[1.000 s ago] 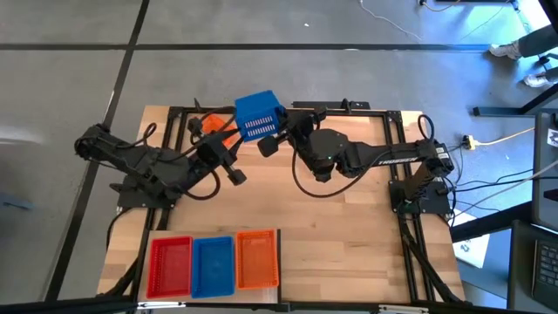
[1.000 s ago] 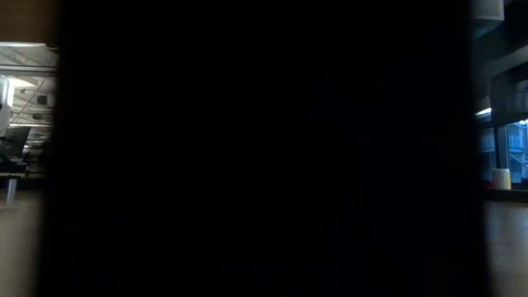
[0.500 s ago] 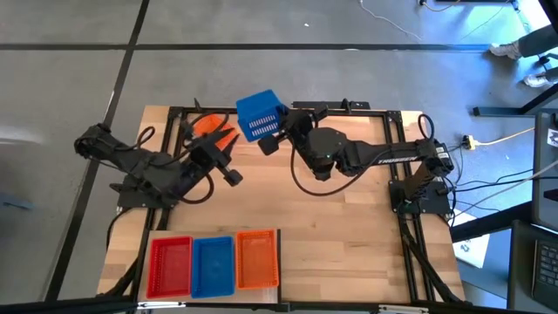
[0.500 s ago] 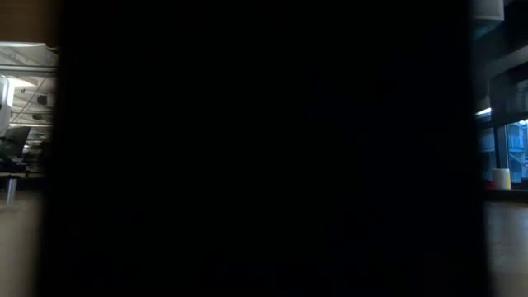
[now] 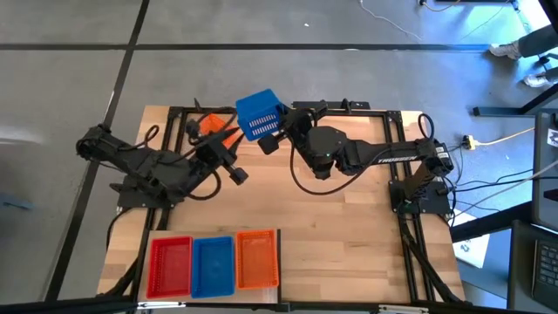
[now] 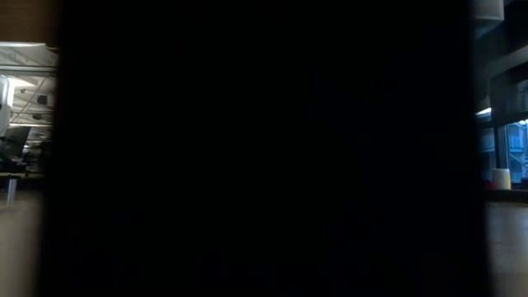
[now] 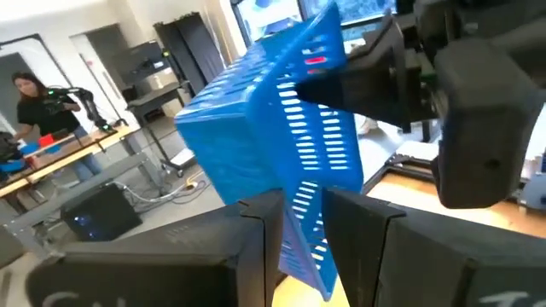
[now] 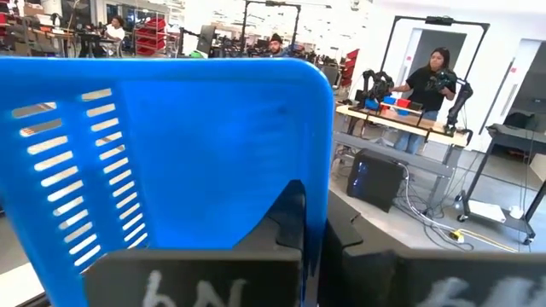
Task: Stack baskets on shelf by color
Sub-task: Stack the blue bin on top of the other blue bin on the shelf
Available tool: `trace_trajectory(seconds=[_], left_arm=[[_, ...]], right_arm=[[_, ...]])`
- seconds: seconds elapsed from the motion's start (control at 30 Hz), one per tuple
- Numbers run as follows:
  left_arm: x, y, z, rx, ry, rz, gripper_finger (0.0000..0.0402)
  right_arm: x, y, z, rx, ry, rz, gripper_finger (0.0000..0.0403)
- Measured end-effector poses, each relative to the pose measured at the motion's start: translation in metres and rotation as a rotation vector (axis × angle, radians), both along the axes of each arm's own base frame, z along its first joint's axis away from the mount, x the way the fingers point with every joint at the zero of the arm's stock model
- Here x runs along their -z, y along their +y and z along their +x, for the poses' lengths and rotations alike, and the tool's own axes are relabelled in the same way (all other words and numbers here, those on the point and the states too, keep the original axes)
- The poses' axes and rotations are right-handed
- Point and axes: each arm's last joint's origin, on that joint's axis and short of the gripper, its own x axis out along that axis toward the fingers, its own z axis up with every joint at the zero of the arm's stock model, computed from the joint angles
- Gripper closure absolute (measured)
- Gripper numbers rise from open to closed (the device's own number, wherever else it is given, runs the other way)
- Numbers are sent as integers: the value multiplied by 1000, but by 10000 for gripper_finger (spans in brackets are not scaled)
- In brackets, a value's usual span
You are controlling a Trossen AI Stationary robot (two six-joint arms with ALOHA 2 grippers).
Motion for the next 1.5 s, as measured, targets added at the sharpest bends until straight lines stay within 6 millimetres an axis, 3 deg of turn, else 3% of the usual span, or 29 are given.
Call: trace_trajectory(seconds=[0.93, 1.17, 1.5], left_arm=[[5, 21, 13, -105, 25, 12, 324], [4, 22, 12, -133, 30, 17, 392], [4, 22, 11, -159, 61, 37, 400]], right_arm=[[0, 0, 1, -31, 4, -4, 403], [0, 0, 1, -34, 2, -3, 403], [1, 1, 2, -90, -38, 25, 372]])
